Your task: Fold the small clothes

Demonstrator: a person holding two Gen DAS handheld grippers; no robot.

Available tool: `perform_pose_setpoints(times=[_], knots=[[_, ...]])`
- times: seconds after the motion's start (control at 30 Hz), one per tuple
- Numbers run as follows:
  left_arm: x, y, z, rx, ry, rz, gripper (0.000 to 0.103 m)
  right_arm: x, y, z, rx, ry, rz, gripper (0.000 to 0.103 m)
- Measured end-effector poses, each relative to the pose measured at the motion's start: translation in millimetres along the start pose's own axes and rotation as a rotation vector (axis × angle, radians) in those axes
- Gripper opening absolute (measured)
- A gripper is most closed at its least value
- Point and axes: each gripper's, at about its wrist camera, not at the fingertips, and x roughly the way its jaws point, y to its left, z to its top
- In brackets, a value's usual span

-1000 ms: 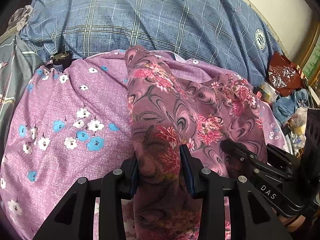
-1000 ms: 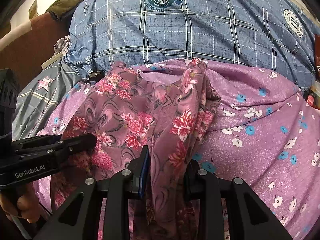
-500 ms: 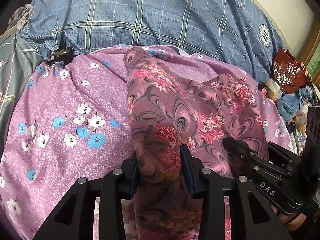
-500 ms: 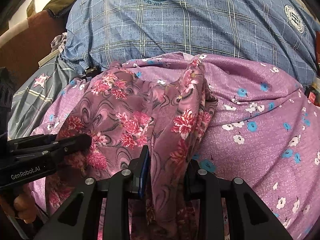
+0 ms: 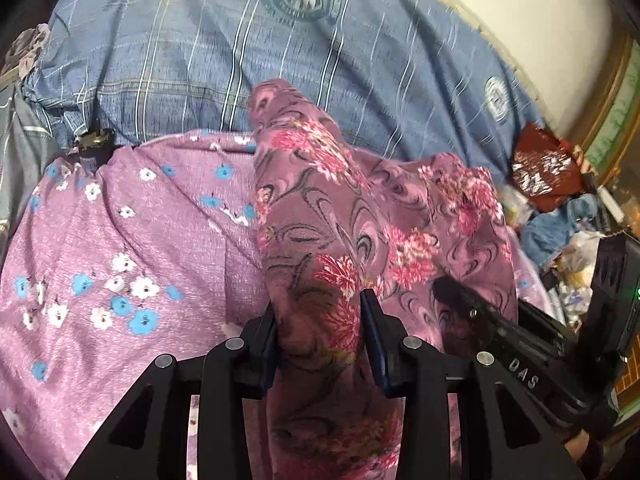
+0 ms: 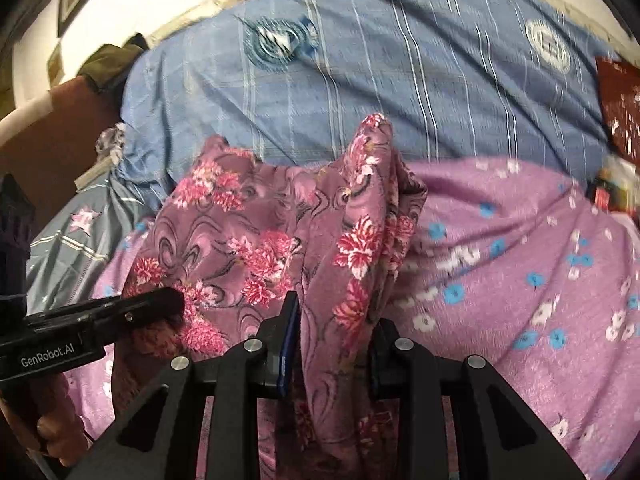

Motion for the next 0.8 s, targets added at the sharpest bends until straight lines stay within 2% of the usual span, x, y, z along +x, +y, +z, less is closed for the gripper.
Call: perform_pose_setpoints(times=[0.07,0.1,0.17,0.27,0.33,0.5,0.63,0.7,0.8], knots=[[14.5,3.8,0.7,-0.017,0.034,0.039,0.036,16.3,-5.2,-5.1,0.024,0.074,0.011,0.028],[26.8,6.8,-0.3,-0.038,0.078,0.077,0.037,27.6,-9.3,-8.3,0.045,0.123,0.021,0.029],[40.4,13.6,-3.6,-0.064,0.128,0.139,0.039,43.2,-17.1,-12.8,0.068,0.199,0.005,0.040],[37.9,18.9,-2.3,-0.082,0.115,0.135,0.040,40.9,-26.0,-10.0,0.113,0.202,0.029,0.047],[28.3,14.8,-0.1,-0.068,0.059,0.155,0.040,34.5,-24.4,-7.8,0.103,0.179,0.017,0.055],[1.7,-3.1,-2.4,0.022,-0.100,0.189,0.043,14.9,-11.5,-3.1,0.021,0.081,-0.055,0.056],[5.2,-5.5,-6.9,0.041,-0.114,0.202,0.043,-2.0,-5.0,3.2,-0.033,-0.018,-0.098,0.057],[10.9,-8.4,-8.9,0.048,-0.100,0.226,0.043,-12.0,0.6,3.8,-0.064,-0.078,-0.090,0.057],[18.2,-7.2,-8.1,0.053,-0.087,0.256,0.043,-19.6,6.6,3.3,-0.109,-0.123,-0.058,0.054]])
